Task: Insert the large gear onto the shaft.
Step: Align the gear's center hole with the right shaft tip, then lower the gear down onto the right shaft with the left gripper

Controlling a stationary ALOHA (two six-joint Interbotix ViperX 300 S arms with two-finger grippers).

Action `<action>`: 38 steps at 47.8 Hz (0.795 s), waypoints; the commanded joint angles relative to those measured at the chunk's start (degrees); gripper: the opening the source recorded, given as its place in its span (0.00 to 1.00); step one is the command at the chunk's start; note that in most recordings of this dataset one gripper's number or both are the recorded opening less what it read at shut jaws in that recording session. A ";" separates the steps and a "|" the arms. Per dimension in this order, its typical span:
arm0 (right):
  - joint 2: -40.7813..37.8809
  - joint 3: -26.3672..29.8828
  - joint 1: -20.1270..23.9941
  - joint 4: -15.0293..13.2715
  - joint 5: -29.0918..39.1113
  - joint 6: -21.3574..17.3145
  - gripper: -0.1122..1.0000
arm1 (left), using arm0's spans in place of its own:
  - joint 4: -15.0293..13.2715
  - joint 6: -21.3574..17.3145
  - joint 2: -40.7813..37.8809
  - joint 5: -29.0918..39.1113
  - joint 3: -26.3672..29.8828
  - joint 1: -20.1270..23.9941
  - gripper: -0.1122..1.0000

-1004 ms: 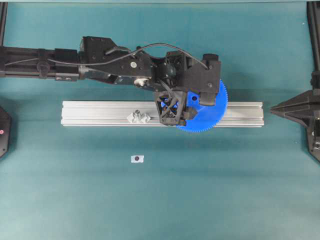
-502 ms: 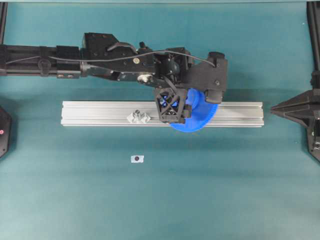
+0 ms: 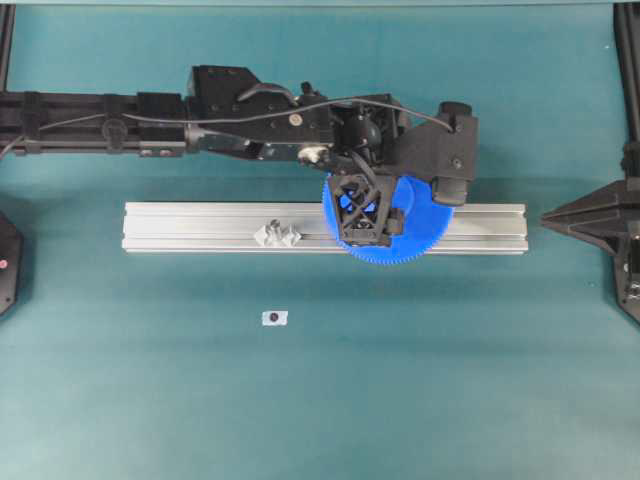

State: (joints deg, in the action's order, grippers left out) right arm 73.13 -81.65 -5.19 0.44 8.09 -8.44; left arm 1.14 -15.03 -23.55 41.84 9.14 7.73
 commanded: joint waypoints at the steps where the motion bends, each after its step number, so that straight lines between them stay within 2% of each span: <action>1: -0.53 0.53 -0.18 0.00 -0.44 -0.53 0.19 | 0.18 -0.18 0.88 0.62 1.32 0.35 0.91; 22: -0.53 0.44 -0.09 0.00 -0.53 -0.53 0.19 | 0.18 -1.32 0.62 1.93 1.93 0.44 0.91; 38: -0.53 0.44 -0.09 0.00 -0.70 -0.53 0.19 | 0.18 -2.46 -1.49 2.81 5.45 0.44 0.91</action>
State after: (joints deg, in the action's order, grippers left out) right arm 73.13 -81.74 -5.19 0.44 8.00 -8.44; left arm 1.14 -17.31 -25.66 44.82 12.48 7.82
